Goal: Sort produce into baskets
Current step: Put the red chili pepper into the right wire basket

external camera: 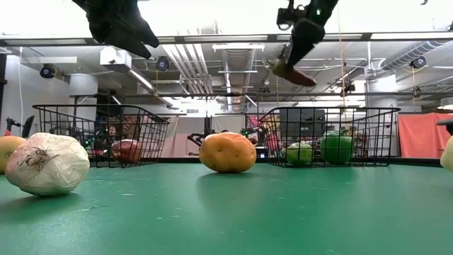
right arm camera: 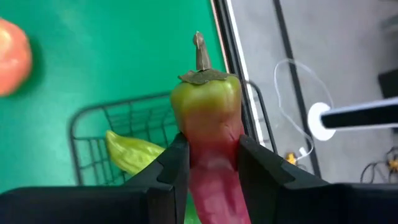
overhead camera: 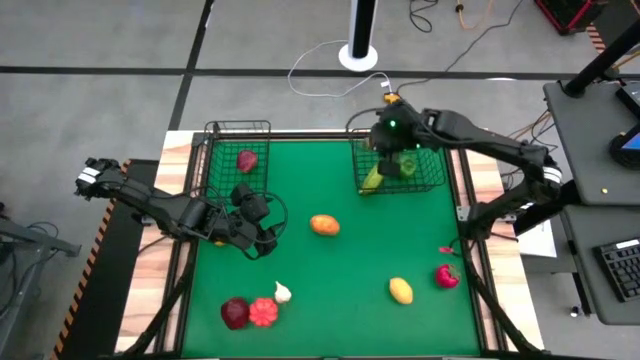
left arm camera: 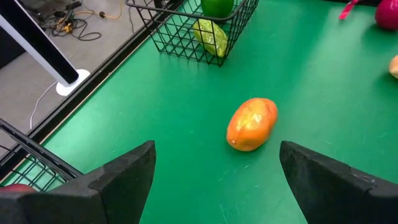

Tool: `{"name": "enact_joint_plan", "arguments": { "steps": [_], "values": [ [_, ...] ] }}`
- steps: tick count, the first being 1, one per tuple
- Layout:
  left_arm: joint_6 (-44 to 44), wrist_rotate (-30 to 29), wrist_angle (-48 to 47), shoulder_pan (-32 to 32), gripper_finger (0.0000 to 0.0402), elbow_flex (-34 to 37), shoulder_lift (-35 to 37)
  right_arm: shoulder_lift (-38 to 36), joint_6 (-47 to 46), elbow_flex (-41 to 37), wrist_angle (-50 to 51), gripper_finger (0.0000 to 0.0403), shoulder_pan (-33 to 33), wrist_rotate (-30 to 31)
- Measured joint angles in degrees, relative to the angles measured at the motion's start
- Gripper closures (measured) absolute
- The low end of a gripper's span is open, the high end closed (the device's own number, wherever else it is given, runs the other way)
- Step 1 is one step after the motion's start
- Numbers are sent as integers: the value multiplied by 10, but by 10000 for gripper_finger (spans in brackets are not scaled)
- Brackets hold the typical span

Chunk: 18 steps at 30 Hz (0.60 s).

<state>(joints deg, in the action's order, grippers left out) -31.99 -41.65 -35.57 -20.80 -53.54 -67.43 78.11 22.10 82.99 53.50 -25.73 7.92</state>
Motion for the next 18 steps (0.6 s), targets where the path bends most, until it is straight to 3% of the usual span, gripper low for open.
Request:
{"name": "enact_joint_plan", "arguments": {
  "steps": [8,18],
  "values": [
    [0,0,0,0,80,0,0,0,18,-81,-88,299,-66,-64],
    [0,0,0,0,80,0,0,0,24,-175,-175,299,-89,-97]
  ]
}}
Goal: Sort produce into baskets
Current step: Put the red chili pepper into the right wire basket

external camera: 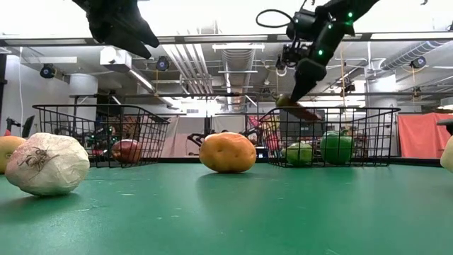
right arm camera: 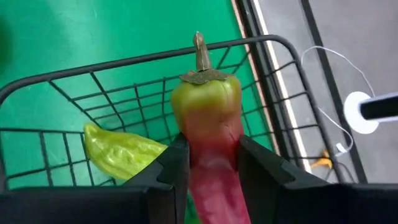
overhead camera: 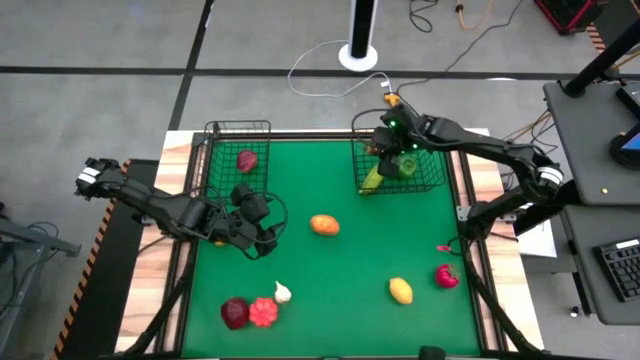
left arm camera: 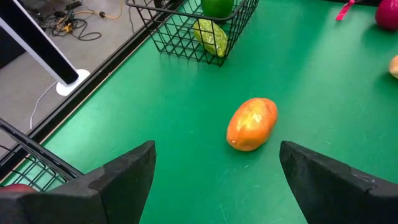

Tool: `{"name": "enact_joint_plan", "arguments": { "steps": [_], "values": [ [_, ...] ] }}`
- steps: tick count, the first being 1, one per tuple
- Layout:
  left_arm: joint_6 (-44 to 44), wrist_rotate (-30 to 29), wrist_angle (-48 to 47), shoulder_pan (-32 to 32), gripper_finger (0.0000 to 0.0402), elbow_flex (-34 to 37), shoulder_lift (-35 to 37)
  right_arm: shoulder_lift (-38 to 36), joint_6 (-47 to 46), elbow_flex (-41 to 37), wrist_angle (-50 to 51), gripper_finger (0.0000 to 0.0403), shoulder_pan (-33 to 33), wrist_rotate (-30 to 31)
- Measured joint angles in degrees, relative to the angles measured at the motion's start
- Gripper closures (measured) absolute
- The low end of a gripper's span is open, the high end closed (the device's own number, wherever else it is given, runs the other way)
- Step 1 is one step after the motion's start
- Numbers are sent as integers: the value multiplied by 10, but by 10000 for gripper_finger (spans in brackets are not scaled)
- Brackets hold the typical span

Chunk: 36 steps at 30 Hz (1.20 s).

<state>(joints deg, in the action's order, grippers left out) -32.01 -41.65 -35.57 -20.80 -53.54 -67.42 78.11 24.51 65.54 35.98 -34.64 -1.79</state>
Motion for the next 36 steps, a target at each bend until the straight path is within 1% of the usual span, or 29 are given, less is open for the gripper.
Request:
{"name": "enact_joint_plan", "arguments": {
  "steps": [6,9,17,23,32,36],
  "values": [
    [0,-9,0,0,80,0,0,0,-5,-68,-105,299,-3,-2],
    [0,-9,0,0,80,0,0,0,-7,-89,-131,298,-6,-2],
    [0,-9,0,0,80,0,0,0,-9,-111,-136,298,-30,4],
    [0,-10,0,0,80,0,0,0,-2,-112,-135,298,-53,19],
    [0,-10,0,0,80,0,0,0,8,-116,-130,298,-67,21],
    [0,-10,0,0,80,0,0,0,17,-116,-110,298,-67,48]
  ]
}}
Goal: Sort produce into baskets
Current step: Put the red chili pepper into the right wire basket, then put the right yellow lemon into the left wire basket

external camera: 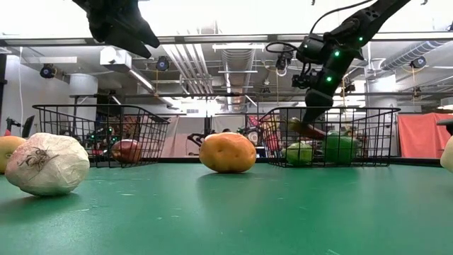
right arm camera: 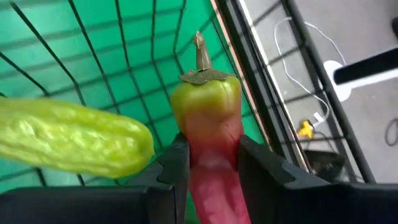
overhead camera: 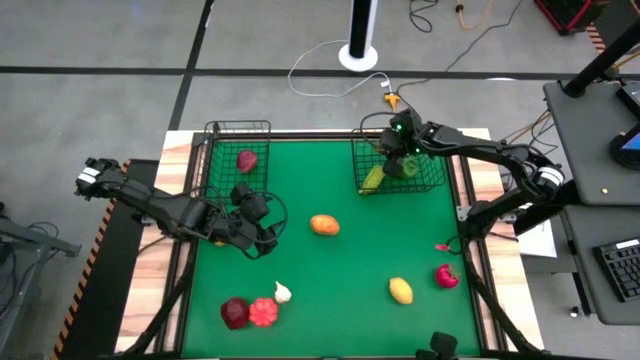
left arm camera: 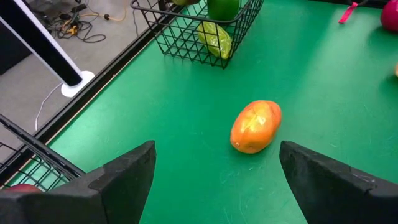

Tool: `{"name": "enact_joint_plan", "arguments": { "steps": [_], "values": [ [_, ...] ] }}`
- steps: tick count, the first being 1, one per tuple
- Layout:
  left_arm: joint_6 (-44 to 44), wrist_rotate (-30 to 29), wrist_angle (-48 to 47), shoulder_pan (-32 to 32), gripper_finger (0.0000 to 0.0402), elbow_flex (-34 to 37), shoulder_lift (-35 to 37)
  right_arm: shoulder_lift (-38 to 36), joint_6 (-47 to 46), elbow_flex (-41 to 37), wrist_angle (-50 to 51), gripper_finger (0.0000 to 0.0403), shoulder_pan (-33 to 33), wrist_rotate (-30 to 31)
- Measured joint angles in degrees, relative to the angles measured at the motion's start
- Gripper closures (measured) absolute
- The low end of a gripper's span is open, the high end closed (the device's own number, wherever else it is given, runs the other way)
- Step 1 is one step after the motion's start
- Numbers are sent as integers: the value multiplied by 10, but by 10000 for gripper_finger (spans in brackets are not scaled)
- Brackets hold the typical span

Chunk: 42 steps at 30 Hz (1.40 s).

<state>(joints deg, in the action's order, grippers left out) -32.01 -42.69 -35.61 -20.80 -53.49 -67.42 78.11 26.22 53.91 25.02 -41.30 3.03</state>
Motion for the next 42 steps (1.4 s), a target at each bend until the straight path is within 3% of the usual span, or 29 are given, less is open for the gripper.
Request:
{"name": "enact_joint_plan", "arguments": {
  "steps": [11,22,29,35,42],
  "values": [
    [0,0,0,0,80,0,0,7,-2,0,14,296,0,15],
    [2,0,0,0,80,0,0,34,-22,0,15,214,0,16],
    [5,5,0,0,80,0,0,12,-48,0,20,193,0,30],
    [25,43,30,0,80,0,-7,-27,-122,46,118,196,15,24],
    [108,98,142,-1,80,0,-56,-68,-233,102,258,207,89,-56]
  ]
}}
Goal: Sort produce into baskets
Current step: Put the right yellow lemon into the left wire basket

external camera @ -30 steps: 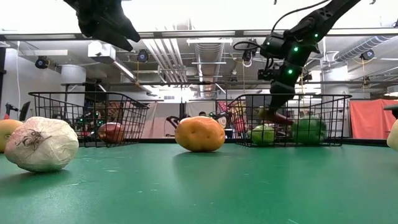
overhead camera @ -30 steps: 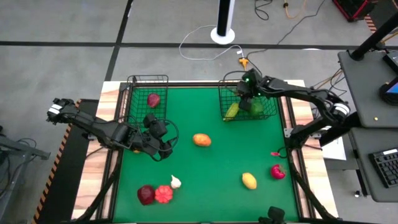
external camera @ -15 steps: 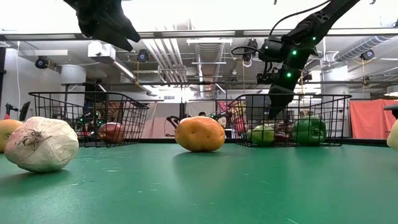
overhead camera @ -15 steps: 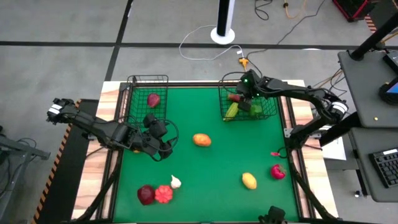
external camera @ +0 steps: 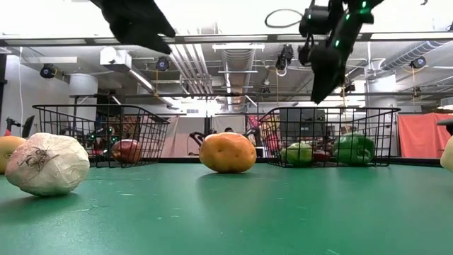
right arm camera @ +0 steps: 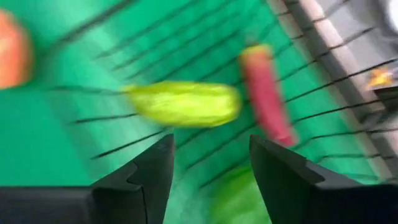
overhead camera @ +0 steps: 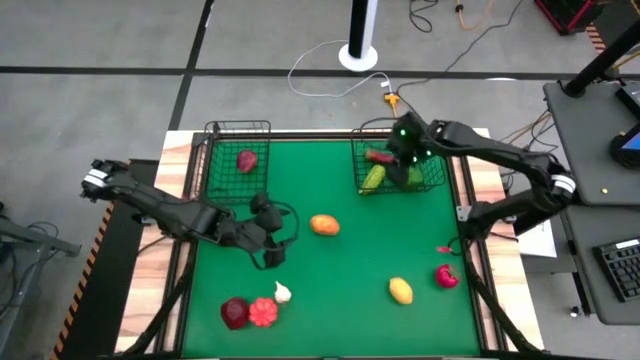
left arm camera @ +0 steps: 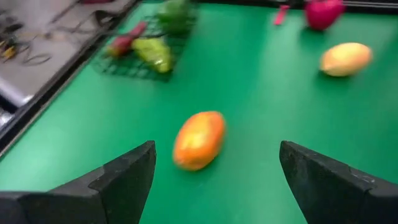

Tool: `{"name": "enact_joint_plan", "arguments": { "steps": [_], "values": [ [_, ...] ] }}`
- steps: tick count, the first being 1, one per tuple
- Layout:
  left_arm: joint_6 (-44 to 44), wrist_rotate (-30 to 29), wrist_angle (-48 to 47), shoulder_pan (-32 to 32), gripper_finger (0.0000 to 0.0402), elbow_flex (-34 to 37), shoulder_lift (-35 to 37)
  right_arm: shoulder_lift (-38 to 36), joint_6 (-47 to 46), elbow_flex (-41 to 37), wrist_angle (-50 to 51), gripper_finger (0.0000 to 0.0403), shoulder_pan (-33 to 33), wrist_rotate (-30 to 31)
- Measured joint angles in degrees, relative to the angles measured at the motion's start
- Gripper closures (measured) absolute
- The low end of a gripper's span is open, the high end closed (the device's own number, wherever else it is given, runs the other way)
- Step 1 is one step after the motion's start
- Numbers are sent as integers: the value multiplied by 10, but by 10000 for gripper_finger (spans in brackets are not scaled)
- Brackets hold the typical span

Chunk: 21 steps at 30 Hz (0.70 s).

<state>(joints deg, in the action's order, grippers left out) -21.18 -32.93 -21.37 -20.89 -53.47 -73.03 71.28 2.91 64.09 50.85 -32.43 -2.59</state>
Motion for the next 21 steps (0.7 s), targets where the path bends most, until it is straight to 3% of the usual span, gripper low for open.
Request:
{"name": "enact_joint_plan", "arguments": {
  "steps": [6,14,17,21],
  "values": [
    [92,53,92,0,80,-23,-67,-39,-119,11,97,216,129,-38],
    [255,54,108,0,80,-145,-191,-101,-359,3,170,218,342,-40],
    [350,63,139,1,80,-193,-248,-122,-435,3,167,218,414,-31],
    [438,119,170,14,80,-267,-327,-144,-500,3,163,218,480,18]
  ]
}}
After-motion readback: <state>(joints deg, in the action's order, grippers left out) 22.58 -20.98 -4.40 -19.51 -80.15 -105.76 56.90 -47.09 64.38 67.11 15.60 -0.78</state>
